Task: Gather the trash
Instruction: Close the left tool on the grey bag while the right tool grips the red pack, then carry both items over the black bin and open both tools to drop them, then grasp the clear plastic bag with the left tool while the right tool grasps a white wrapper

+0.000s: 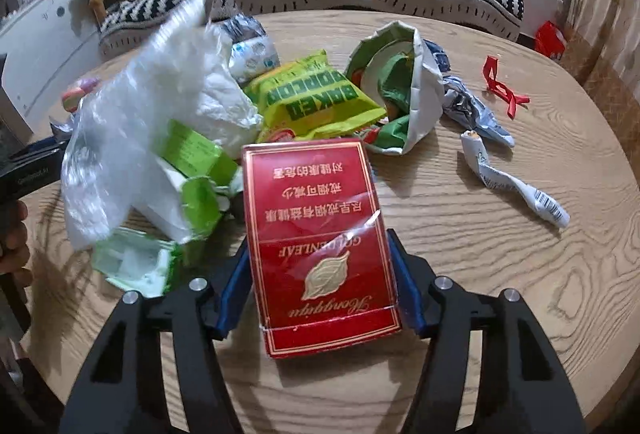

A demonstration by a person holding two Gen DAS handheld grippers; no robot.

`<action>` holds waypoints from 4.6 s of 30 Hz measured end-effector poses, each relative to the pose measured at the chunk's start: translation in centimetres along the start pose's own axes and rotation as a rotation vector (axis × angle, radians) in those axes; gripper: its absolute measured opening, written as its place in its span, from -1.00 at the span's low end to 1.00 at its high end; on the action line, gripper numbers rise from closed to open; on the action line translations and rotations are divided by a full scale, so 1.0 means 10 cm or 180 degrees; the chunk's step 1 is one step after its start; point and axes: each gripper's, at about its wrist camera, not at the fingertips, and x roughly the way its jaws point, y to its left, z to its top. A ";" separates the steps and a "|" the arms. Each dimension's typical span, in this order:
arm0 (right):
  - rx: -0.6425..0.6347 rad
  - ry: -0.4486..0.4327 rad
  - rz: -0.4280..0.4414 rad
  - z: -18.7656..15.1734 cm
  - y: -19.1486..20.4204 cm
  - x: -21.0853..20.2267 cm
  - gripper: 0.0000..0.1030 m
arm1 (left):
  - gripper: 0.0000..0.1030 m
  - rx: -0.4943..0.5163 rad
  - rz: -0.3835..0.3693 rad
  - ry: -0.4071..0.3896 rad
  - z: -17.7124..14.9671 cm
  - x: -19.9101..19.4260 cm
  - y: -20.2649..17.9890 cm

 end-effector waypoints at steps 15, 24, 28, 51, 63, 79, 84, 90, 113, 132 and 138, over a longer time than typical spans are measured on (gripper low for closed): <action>0.0358 -0.0279 0.0150 -0.05 -0.16 -0.29 0.16 | 0.02 -0.0324 -0.0023 -0.0143 -0.11 -0.35 0.38; 0.0624 -0.0303 0.0249 -0.05 -0.27 -0.36 0.16 | 0.03 -0.0301 0.0169 -0.0278 -0.12 -0.53 0.37; 0.0829 -0.0551 0.0224 -0.16 -0.46 -0.74 0.16 | 0.03 -0.0393 -0.0041 -0.0489 -0.13 -0.95 0.11; 0.2303 0.0035 -0.0171 -3.36 -2.77 -1.90 0.14 | 0.04 0.1881 -0.1549 0.0919 -2.31 -1.40 -4.00; 0.2667 0.0127 -0.0145 -3.34 -2.86 -1.62 0.86 | 0.88 0.2100 -0.1719 0.1066 -2.38 -1.38 -4.15; 0.2110 -0.0305 -0.0756 -2.73 -2.46 -1.63 0.86 | 0.88 0.0152 -0.0542 0.0184 -1.05 -1.50 -1.68; 0.1732 -0.0395 -0.0593 -2.13 -2.10 -1.49 0.86 | 0.88 -0.0229 -0.0221 0.0142 -0.74 -1.29 -1.14; 0.0600 -0.0467 -0.0766 -1.30 -1.58 -1.16 0.86 | 0.88 -0.0312 -0.0173 0.0197 -0.39 -0.86 -1.04; 0.0105 -0.0166 0.0203 -0.05 -1.44 0.12 -0.72 | -0.97 -0.0601 -0.0727 0.0256 0.03 -0.24 -0.81; 0.0397 -0.0274 0.0364 -0.40 -1.33 -0.25 -0.72 | -0.98 -0.0809 -0.0772 -0.0235 0.04 -0.77 -0.35; 0.0592 -0.0334 0.0408 -0.47 -1.35 -0.36 -0.72 | -0.98 -0.0733 -0.0743 -0.0229 0.00 -0.85 -0.38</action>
